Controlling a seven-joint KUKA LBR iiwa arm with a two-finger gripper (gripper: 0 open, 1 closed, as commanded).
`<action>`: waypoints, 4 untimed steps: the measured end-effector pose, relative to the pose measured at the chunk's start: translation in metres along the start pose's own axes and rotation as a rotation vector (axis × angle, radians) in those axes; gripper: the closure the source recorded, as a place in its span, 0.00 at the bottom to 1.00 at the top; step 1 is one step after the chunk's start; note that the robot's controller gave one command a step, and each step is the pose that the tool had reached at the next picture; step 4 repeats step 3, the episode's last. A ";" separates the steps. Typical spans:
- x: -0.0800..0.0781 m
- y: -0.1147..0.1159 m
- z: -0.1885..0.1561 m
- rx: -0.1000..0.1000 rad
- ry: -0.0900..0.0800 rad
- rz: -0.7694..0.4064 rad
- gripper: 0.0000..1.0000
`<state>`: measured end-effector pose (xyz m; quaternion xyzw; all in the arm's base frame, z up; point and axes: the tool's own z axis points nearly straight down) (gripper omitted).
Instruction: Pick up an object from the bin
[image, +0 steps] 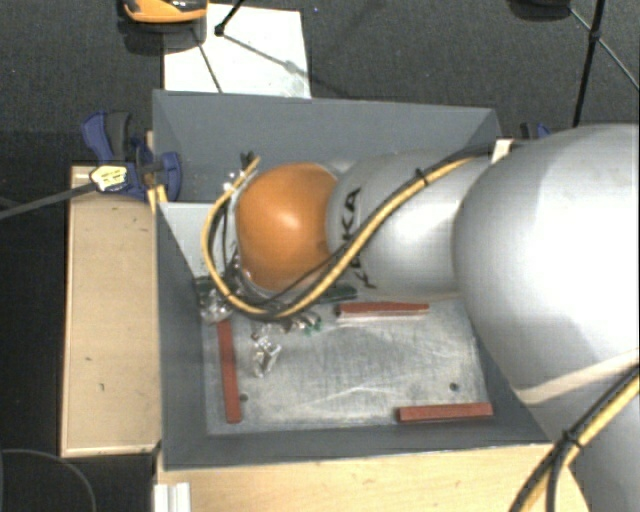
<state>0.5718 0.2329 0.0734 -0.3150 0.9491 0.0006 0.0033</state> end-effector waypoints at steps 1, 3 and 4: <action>-0.022 0.004 0.002 -0.002 0.003 -0.431 1.00; -0.003 0.000 -0.152 -0.002 0.001 -0.408 1.00; -0.003 0.000 -0.152 -0.002 0.001 -0.408 1.00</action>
Offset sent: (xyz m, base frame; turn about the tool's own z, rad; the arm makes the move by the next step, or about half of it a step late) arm 0.0000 0.0000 0.0000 0.0000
